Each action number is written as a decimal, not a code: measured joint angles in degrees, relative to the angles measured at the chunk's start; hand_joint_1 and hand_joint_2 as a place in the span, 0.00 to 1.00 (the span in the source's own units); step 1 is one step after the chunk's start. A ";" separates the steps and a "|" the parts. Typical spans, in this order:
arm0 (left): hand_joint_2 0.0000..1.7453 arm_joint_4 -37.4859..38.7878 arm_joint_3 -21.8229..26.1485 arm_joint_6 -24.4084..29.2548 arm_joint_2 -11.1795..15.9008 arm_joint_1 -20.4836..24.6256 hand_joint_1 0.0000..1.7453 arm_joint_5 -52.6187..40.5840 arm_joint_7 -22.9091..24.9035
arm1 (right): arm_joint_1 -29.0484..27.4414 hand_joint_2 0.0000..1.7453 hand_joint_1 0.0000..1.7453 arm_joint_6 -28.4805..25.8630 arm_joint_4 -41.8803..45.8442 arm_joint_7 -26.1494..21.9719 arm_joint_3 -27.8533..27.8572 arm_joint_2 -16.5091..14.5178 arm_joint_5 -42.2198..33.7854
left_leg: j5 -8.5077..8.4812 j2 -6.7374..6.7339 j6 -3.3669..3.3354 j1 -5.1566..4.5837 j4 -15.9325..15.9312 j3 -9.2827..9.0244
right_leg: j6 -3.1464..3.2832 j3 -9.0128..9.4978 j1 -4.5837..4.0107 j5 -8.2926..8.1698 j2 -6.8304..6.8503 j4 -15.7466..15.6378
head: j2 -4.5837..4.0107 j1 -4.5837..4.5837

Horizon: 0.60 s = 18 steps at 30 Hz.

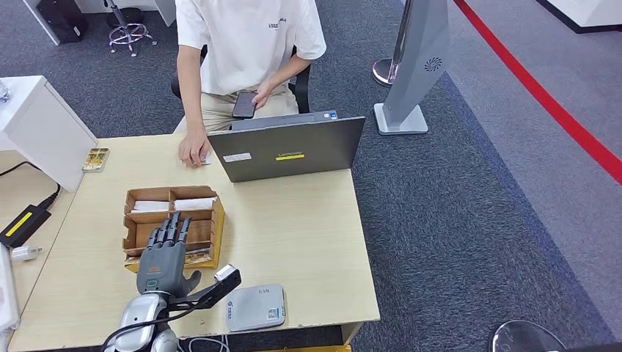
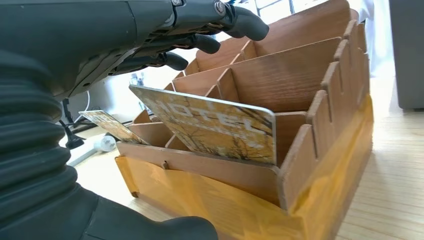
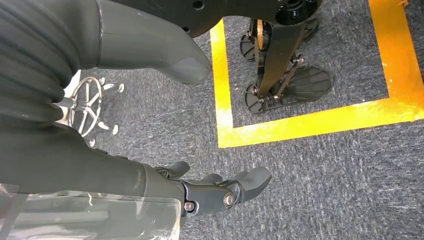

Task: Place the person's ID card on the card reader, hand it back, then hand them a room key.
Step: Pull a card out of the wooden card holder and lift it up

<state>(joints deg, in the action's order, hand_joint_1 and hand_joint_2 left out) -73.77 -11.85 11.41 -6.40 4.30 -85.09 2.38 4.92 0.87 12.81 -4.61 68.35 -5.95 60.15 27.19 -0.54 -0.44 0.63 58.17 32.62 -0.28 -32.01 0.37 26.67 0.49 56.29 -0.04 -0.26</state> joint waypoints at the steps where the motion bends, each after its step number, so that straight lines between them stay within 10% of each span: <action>1: 1.00 0.01 0.00 0.00 0.00 0.00 0.00 0.00 0.00 | 0.00 1.00 0.00 0.00 0.00 0.00 0.00 0.00 0.00 | 0.00 0.00 0.00 0.00 0.00 0.00 | 0.00 0.00 0.00 0.00 0.00 0.00 | 0.00 -0.01; 18: 1.00 0.56 -0.97 0.82 -2.83 1.09 0.00 0.00 -2.35 | 0.02 1.00 0.00 0.00 0.00 -0.31 0.00 0.00 0.52 | 0.00 0.00 0.00 0.00 0.00 0.01 | 0.00 -0.01 0.00 0.00 0.00 0.00 | 0.00 -0.01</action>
<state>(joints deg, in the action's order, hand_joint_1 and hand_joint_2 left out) -73.21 -12.81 12.23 -9.23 5.39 -85.09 0.03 4.94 0.87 12.81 -4.92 68.35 -5.95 60.67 27.19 -0.54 -0.44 0.62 58.17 32.63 -0.28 -32.02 0.37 26.67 0.49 56.29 -0.04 -0.27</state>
